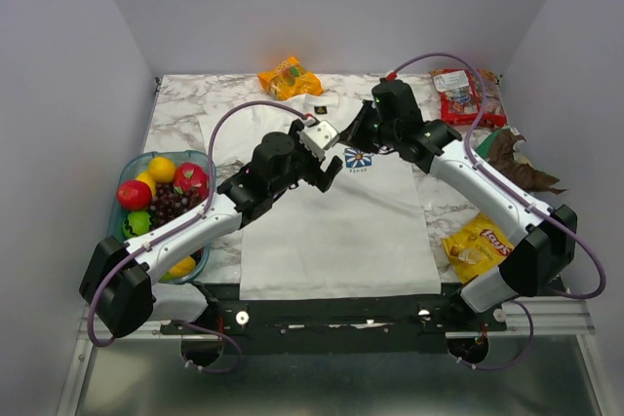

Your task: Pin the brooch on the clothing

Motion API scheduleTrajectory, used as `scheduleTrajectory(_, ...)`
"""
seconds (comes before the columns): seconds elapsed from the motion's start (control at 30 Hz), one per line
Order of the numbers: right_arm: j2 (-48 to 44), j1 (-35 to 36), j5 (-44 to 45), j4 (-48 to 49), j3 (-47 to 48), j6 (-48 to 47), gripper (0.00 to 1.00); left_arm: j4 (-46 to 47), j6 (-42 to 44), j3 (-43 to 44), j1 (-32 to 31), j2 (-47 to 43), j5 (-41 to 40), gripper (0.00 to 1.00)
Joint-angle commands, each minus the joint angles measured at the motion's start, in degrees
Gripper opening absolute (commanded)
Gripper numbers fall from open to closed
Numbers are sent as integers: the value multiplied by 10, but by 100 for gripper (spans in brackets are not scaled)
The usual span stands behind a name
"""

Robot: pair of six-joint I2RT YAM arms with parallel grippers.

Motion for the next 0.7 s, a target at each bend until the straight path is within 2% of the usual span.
scheduleTrajectory(0.0, -16, 18, -20, 19, 23, 25, 1, 26, 10, -4, -7, -7, -64, 92)
scheduleTrajectory(0.23, -14, 30, -29, 25, 23, 32, 1, 23, 22, 0, -14, 6, -112, 76)
scheduleTrajectory(0.5, -9, 44, -41, 39, 12, 47, 1, 29, 24, 0, -16, 11, -131, 68)
scheduleTrajectory(0.67, -8, 54, -42, 39, 13, 51, 1, 30, 25, -1, -16, 7, -138, 59)
